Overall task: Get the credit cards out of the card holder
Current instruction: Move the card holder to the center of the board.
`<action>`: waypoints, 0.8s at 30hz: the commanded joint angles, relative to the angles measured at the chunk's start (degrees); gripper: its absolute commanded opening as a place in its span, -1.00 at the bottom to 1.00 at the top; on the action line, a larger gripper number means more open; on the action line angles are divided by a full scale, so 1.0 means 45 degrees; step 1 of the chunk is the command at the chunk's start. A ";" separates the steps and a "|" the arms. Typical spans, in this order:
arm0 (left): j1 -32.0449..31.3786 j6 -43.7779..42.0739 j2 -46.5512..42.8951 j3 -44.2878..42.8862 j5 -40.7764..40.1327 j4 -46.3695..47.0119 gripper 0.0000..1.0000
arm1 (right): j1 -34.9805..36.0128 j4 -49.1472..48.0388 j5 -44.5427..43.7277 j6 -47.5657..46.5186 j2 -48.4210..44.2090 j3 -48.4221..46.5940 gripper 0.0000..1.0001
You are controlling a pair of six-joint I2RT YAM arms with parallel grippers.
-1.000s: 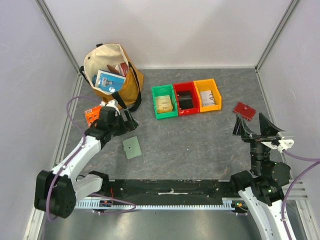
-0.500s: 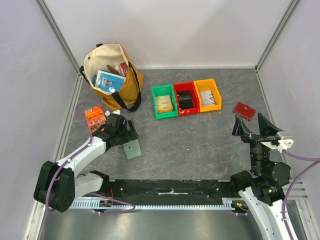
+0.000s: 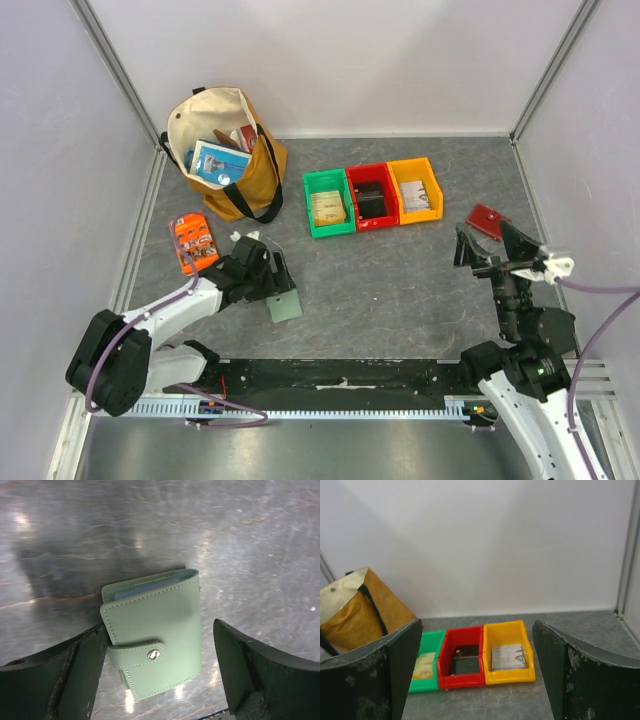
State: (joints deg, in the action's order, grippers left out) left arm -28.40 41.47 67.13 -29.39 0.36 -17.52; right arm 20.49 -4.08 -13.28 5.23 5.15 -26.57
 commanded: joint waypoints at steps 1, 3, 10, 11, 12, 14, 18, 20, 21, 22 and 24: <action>-0.0970 0.1427 0.0413 -0.0090 0.0954 0.1762 0.80 | 0.0075 0.1447 0.2456 0.0827 0.2228 -0.1612 0.96; -0.1517 0.1642 0.0472 -0.0227 0.0858 0.1939 0.80 | 0.0075 0.2308 0.3550 0.1334 0.3556 -0.2373 0.96; -0.1872 0.2814 -0.0698 0.0708 -0.0956 0.2115 0.83 | 0.0075 0.3542 0.7556 0.2253 0.7777 -0.3783 0.96; -0.1872 0.2892 -0.0816 0.0845 -0.1172 0.2096 0.83 | 0.0075 0.3562 0.7889 0.2583 0.8304 -0.3803 0.96; -0.1872 0.2912 -0.0972 0.0905 -0.1251 0.2057 0.82 | 0.0075 0.3794 0.7911 0.3051 0.8851 -0.3861 0.96; -0.1891 0.2854 -0.0993 0.0944 -0.1369 0.1940 0.80 | 0.0075 0.4109 0.8336 0.3562 1.0158 -0.3999 0.96; -0.1872 0.2912 -0.0662 0.1042 -0.1311 0.2095 0.65 | 0.0873 0.3524 0.8792 0.4556 1.1898 -0.3570 0.96; -0.1872 0.3029 -0.0350 0.1081 -0.1058 0.2310 0.63 | 0.1459 0.3097 0.8790 0.5511 1.2778 -0.3316 0.94; -0.1872 0.3107 -0.0252 0.1120 -0.0902 0.2466 0.60 | 0.1887 0.2687 0.8733 0.5748 1.3207 -0.3102 0.90; -0.1891 0.3185 -0.0115 0.1198 -0.0765 0.2583 0.54 | 0.2298 0.2335 0.8461 0.6273 1.3560 -0.2926 0.85; -0.1872 0.3322 0.0041 0.1315 -0.0531 0.2895 0.44 | 0.3372 0.1671 0.7779 0.6938 1.4516 -0.2652 0.73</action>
State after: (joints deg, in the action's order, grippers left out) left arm -36.75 53.36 65.71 -24.88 -3.07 -8.45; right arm 29.19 10.02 23.24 27.66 65.17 -40.75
